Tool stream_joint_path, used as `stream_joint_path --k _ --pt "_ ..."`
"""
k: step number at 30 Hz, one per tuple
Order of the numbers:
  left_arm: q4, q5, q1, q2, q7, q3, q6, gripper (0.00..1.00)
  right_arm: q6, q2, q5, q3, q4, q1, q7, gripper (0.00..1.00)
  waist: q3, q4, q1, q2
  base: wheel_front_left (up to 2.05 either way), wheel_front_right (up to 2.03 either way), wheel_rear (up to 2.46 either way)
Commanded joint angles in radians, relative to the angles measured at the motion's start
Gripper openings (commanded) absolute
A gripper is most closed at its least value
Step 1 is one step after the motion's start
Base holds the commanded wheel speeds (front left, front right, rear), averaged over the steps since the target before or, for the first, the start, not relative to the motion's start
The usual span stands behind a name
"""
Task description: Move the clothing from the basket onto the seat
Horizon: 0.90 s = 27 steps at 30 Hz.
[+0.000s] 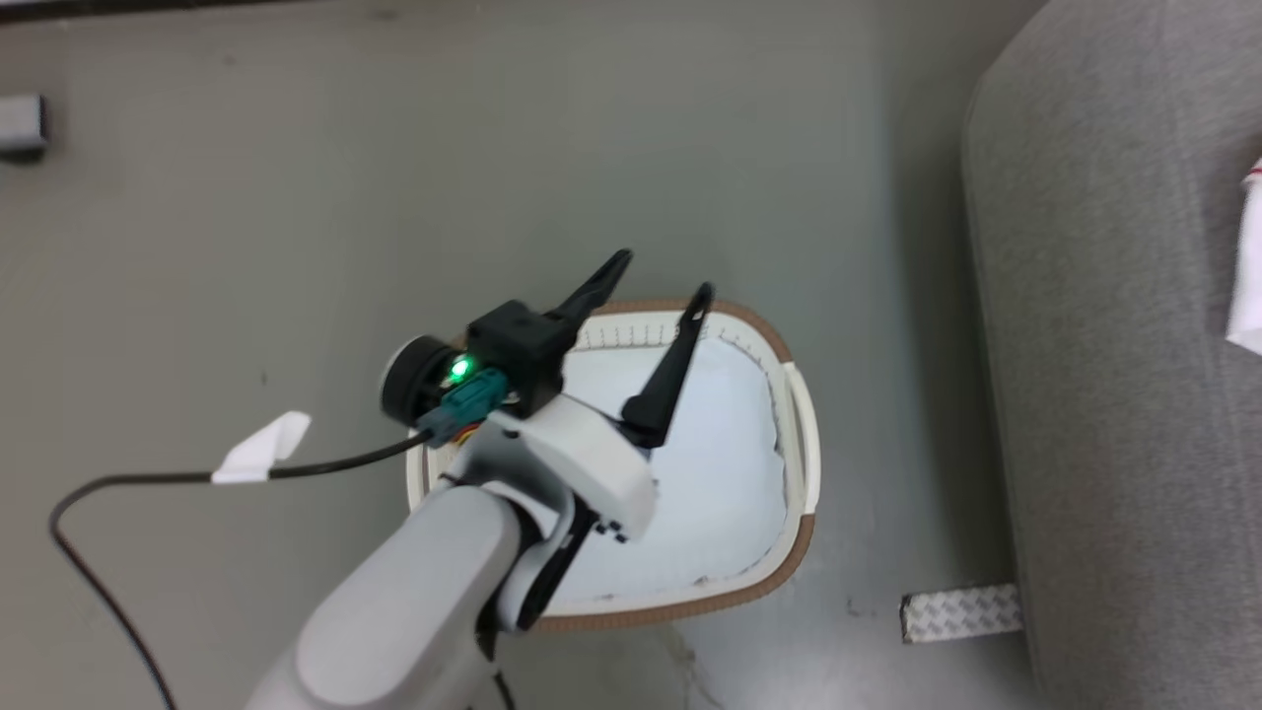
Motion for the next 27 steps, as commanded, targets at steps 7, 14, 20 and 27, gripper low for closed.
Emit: stream_joint_path --k 7,14,20,27 --pt "0.036 -0.047 0.089 0.051 -0.062 0.058 0.024 1.00 -0.003 0.049 -0.030 0.049 -0.147 0.152 -0.002 1.00 -0.179 -0.022 -0.0002 0.0000 0.00 0.00 0.00" --pt "0.059 -0.100 0.214 0.099 -0.105 0.109 0.048 1.00 -0.003 0.126 -0.002 0.095 -0.314 0.354 0.020 1.00 -0.337 -0.020 -0.0002 0.0000 0.00 0.00 0.00" --pt "0.072 -0.145 0.342 0.130 -0.149 0.146 0.080 1.00 -0.003 0.192 0.002 0.138 -0.466 0.520 0.062 1.00 -0.461 -0.010 -0.0002 0.0000 0.00 0.00 0.00" --pt "0.091 -0.145 0.447 0.150 -0.208 0.183 0.107 1.00 -0.003 0.267 0.001 0.210 -0.612 0.685 0.066 1.00 -0.548 0.028 -0.0002 0.0000 0.00 0.00 0.00"
